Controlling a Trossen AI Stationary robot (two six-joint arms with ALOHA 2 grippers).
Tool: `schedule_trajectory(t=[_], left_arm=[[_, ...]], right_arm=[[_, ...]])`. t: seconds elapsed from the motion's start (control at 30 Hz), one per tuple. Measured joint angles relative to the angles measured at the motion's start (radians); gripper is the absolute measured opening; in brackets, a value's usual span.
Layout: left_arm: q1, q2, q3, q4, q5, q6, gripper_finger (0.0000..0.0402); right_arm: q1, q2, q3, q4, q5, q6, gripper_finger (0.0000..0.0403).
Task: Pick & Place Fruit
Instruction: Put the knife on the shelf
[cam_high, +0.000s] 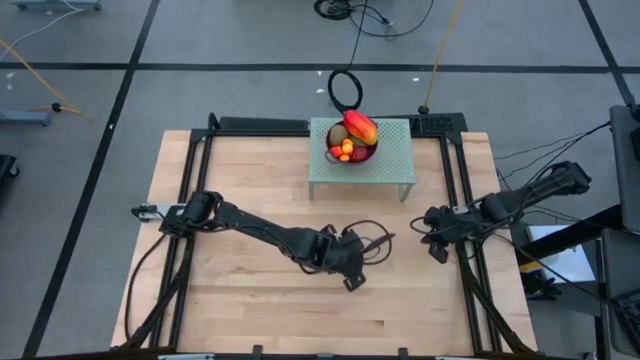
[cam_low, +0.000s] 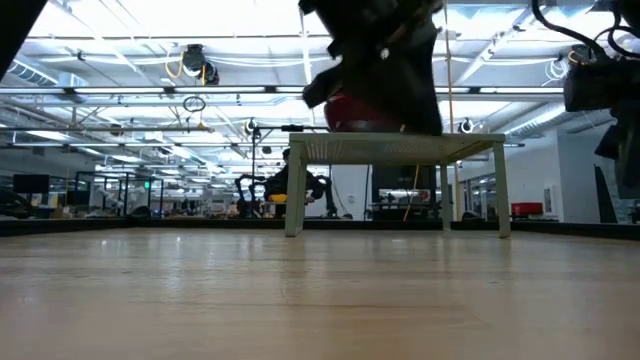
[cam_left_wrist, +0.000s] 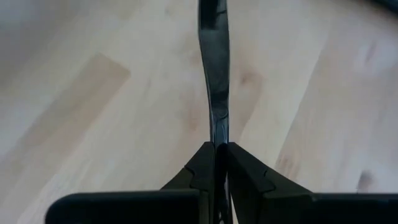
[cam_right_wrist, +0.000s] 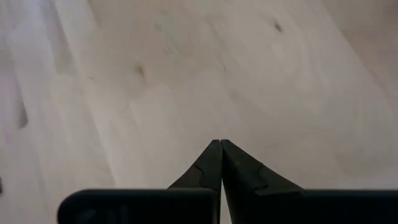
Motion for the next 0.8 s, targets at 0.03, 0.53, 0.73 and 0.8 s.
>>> schedule_trajectory(t=[0.03,0.53,0.73,0.8], left_arm=[[0.004,-0.005,0.0,0.013,-0.011,-0.01,0.003],[0.101,-0.054,0.0,0.308,-0.061,-0.124,0.003],[0.138,-0.068,0.0,0.427,-0.118,-0.131,0.003],[0.149,-0.07,0.0,0.456,-0.147,-0.131,0.003]], right_arm=[[0.0,-0.014,0.0,-0.027,-0.001,0.004,0.0],[0.0,-0.099,0.0,-0.135,-0.004,-0.017,0.0],[0.0,-0.106,0.0,-0.141,-0.017,-0.034,0.0],[0.0,-0.109,0.0,-0.14,-0.03,-0.034,0.0]])
